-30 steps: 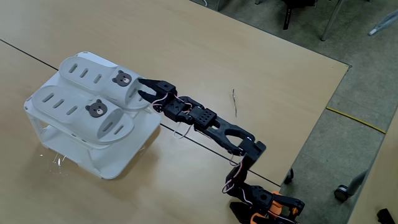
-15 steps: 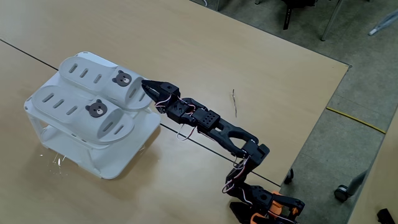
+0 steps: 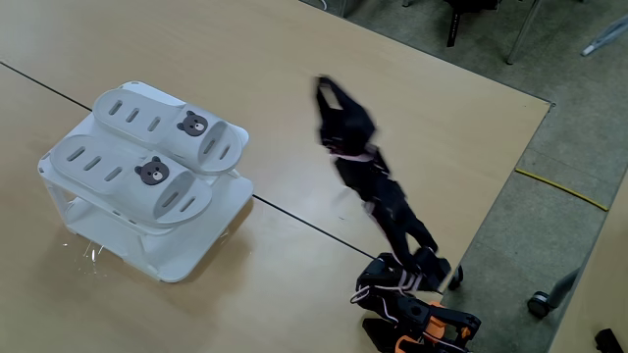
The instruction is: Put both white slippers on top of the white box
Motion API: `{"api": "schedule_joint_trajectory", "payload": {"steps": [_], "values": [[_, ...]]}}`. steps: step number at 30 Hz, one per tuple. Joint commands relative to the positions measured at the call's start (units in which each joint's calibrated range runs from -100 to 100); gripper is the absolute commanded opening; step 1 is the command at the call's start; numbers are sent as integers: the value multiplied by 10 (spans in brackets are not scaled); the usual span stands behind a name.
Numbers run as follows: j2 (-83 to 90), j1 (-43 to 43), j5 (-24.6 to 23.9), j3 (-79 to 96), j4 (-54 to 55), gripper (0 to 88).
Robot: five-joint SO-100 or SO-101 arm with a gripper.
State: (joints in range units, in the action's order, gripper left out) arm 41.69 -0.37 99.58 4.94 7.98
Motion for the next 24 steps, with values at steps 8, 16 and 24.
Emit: {"api": "schedule_joint_trajectory", "payload": {"steps": [8, 16, 24], "values": [[387, 6, 4, 209, 19, 7], [567, 9, 4, 638, 208, 7], [574, 51, 4, 943, 531, 7]]}}
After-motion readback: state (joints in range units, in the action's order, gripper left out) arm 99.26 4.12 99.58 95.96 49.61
